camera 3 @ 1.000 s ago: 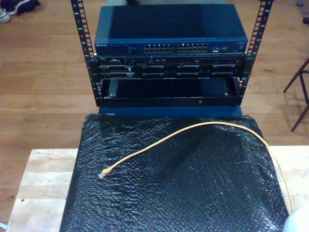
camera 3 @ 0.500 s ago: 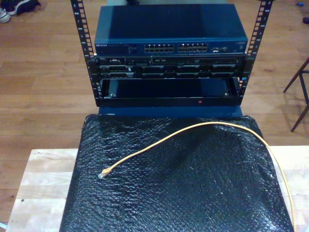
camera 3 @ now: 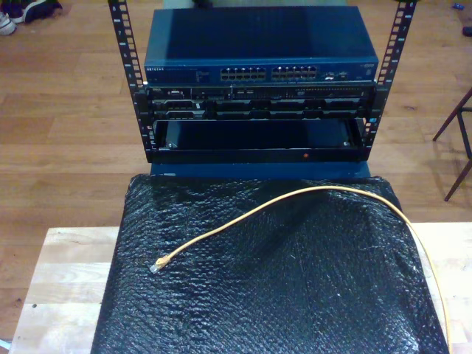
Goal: Grab the cable and plug it in
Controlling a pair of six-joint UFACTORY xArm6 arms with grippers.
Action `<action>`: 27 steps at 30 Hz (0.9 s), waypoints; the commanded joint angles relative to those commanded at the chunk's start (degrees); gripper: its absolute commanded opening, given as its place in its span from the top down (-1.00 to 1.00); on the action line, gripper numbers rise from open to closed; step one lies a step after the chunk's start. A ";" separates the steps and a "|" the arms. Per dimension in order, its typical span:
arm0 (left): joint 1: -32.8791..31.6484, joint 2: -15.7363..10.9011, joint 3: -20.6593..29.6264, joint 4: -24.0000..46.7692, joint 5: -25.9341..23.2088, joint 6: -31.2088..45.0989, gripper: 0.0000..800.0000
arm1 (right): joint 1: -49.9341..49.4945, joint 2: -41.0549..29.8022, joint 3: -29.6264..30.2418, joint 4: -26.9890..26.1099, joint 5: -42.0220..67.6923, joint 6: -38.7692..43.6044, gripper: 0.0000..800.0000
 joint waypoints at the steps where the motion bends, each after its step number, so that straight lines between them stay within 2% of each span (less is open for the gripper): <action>1: -0.35 0.00 -0.53 -0.88 0.26 -0.18 -1.00 | 0.70 0.09 -0.62 0.79 0.44 1.05 -0.99; 4: -0.88 0.18 -2.20 -3.34 2.37 -1.05 -1.00 | 3.16 0.35 -2.90 3.25 2.02 3.87 -0.99; 9: -3.60 0.26 -3.60 -4.40 5.89 -3.60 -1.00 | 9.23 4.57 -7.47 7.65 4.57 8.79 -0.98; 27: -12.48 0.26 -4.84 -9.05 6.86 -14.24 -1.00 | 21.01 11.34 -13.80 16.09 6.07 17.93 -0.99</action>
